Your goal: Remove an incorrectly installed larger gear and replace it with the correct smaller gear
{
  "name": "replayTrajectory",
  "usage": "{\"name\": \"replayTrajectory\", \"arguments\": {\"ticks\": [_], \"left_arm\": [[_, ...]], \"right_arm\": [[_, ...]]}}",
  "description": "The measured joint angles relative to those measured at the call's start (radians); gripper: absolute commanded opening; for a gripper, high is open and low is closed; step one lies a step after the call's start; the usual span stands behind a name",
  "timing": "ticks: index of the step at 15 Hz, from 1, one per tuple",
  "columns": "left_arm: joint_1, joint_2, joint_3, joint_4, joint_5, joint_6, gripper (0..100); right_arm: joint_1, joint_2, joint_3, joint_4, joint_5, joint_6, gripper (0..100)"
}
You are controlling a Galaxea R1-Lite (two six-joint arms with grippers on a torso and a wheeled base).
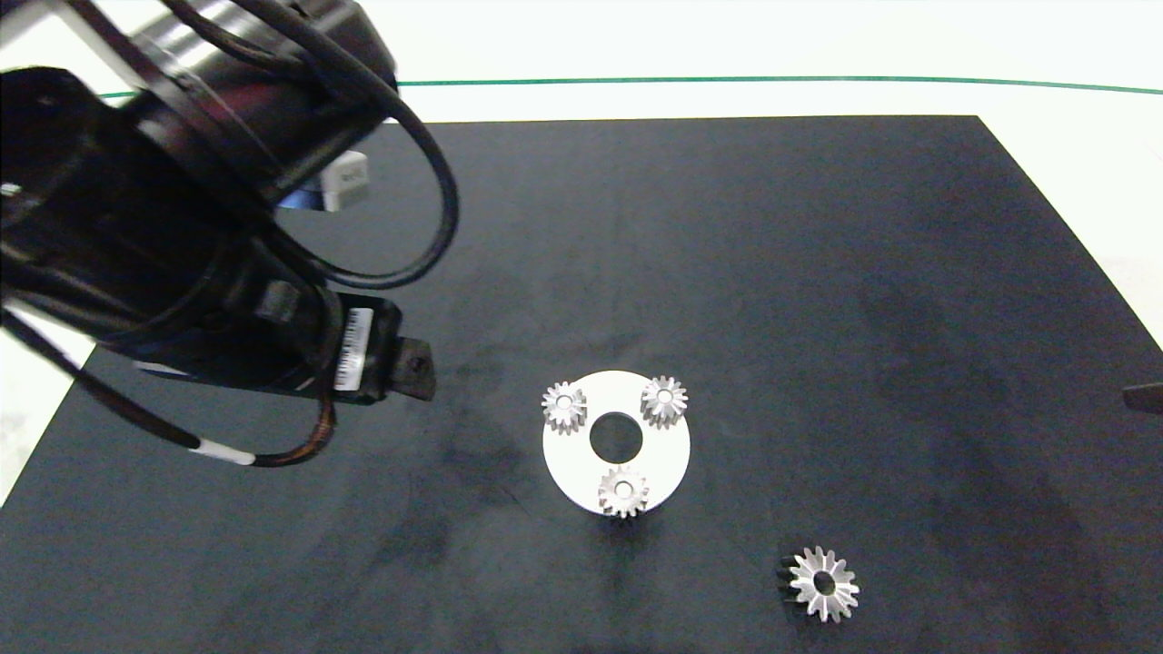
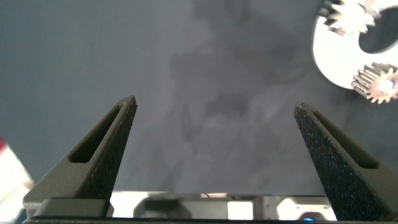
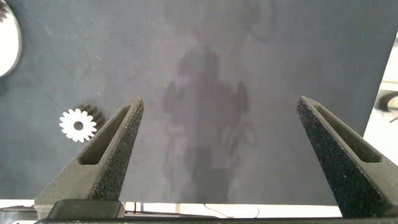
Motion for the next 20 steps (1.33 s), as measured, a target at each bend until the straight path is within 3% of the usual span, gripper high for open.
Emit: {"name": "replayTrajectory", "arguments": {"ticks": [3, 5, 8, 11, 16, 20], "left_arm": [[0.061, -0.078, -0.001, 0.06, 0.002, -0.162, 100], [0.077, -0.119, 0.028, 0.081, 0.002, -0.214, 100], [0.082, -0.163, 0.075, 0.072, 0.023, -0.193, 100], [0.096, -0.191, 0.081, 0.064, 0.026, -0.185, 100], [0.165, -0.243, 0.097, 0.032, 0.026, -0.137, 100], [0.166, -0.262, 0.106, 0.03, 0.026, -0.135, 100]], "right_arm": [[0.0, -0.008, 0.011, -0.002, -0.001, 0.0, 100], [-0.001, -0.013, 0.013, -0.003, -0.003, 0.001, 100], [-0.001, -0.02, 0.027, -0.004, -0.003, 0.001, 100], [-0.001, -0.019, 0.03, -0.009, -0.003, 0.003, 100], [-0.002, -0.02, 0.039, -0.022, -0.003, 0.002, 100], [-0.001, -0.02, 0.039, -0.04, 0.001, 0.008, 100]]}}
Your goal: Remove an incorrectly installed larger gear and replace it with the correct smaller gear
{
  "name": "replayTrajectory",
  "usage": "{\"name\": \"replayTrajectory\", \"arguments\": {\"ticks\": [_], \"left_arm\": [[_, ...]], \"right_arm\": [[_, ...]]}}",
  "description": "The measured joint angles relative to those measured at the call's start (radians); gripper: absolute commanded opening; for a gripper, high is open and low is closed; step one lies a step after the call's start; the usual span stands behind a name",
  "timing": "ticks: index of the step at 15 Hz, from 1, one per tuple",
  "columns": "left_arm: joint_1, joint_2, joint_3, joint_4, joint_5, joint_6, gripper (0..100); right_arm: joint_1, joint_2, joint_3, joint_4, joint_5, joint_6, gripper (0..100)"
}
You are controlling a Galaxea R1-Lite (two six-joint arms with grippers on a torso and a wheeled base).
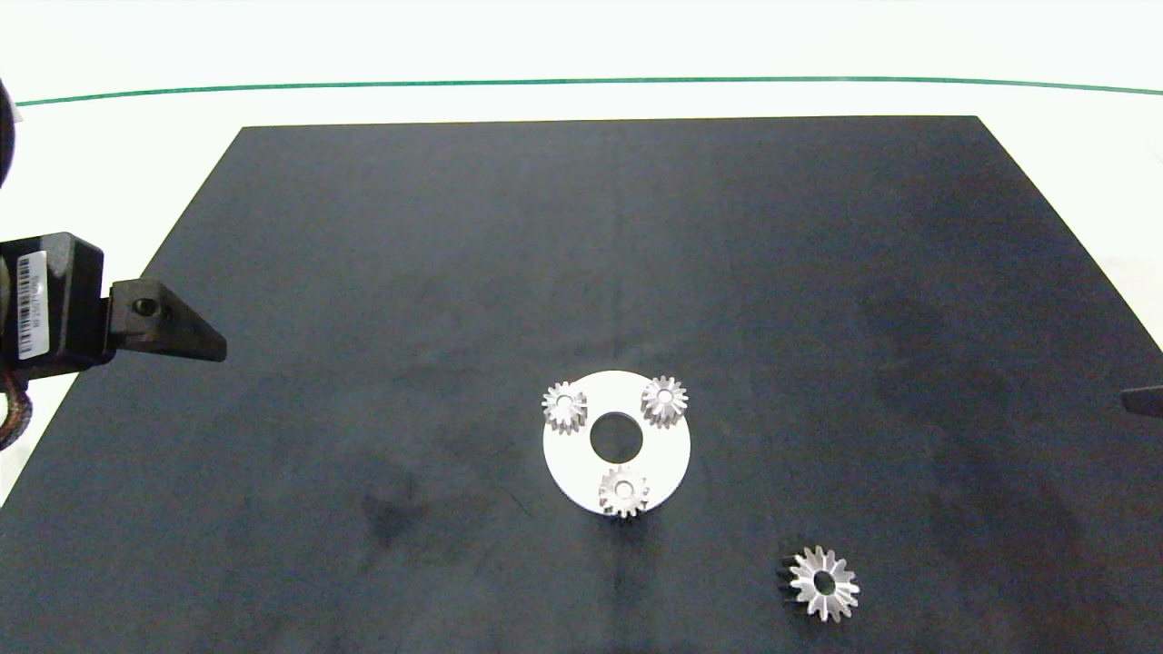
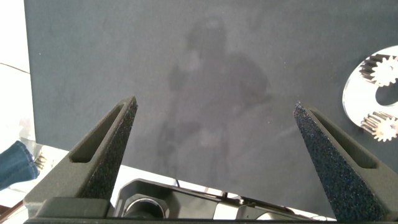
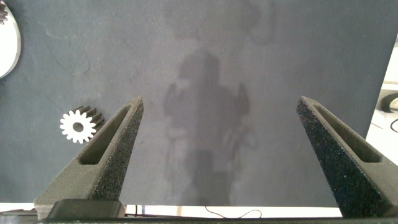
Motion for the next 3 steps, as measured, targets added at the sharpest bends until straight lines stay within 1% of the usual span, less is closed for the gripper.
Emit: {"name": "replayTrajectory", "arguments": {"ticks": [3], "left_arm": [[-0.001, -0.012, 0.001, 0.002, 0.0, 0.004, 100]], "right_arm": [[-0.001, 0.0, 0.001, 0.0, 0.0, -0.001, 100]]}}
